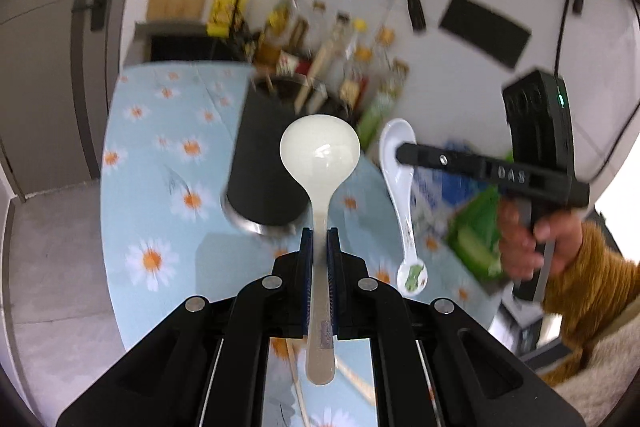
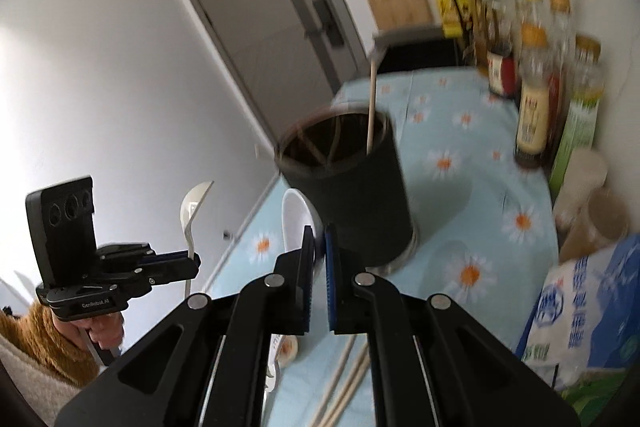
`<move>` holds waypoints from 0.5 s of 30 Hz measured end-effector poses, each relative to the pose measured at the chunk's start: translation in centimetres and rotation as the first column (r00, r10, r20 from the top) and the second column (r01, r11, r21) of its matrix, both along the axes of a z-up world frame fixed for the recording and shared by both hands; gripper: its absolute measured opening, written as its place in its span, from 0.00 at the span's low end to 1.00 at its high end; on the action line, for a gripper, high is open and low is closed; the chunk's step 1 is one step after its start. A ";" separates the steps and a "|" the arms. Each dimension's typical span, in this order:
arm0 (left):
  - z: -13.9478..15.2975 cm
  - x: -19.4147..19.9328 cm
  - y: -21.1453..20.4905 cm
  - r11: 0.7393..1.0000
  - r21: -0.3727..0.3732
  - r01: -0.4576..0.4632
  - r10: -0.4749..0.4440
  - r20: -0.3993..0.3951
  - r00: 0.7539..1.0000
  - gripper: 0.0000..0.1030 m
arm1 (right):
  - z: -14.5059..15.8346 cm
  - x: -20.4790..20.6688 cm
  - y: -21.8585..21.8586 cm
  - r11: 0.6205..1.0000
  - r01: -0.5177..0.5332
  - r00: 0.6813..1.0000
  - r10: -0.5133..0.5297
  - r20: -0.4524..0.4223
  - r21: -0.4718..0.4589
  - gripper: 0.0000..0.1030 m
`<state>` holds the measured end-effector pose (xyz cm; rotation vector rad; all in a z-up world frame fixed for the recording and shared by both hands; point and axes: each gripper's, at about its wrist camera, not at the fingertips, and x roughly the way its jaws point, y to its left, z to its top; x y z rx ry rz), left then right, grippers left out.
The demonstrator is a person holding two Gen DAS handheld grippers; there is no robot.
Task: Organize utensils
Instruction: 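Lift both spoons and lower them into the black holder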
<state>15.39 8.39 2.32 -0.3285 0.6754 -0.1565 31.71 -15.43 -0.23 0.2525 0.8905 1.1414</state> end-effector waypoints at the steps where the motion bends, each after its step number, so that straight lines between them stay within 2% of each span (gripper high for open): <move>1: 0.4 0.3 0.4 1.000 -0.009 -0.016 0.016 0.026 1.000 0.06 | 0.4 0.2 -0.1 1.000 0.017 1.000 -0.018 0.011 0.009 0.06; 7: 2.9 1.9 2.3 0.995 -0.065 -0.070 0.079 0.148 0.986 0.06 | 3.2 1.6 0.2 0.994 0.101 0.988 -0.106 0.114 0.051 0.06; 10: 4.2 3.1 3.1 0.993 -0.087 -0.076 0.092 0.207 0.974 0.06 | 4.5 2.7 0.4 0.988 0.134 0.980 -0.143 0.135 0.075 0.06; 15: 6.2 5.2 3.8 0.994 -0.088 -0.063 0.088 0.325 0.941 0.06 | 6.0 4.1 1.3 0.980 0.170 0.966 -0.186 0.179 0.101 0.06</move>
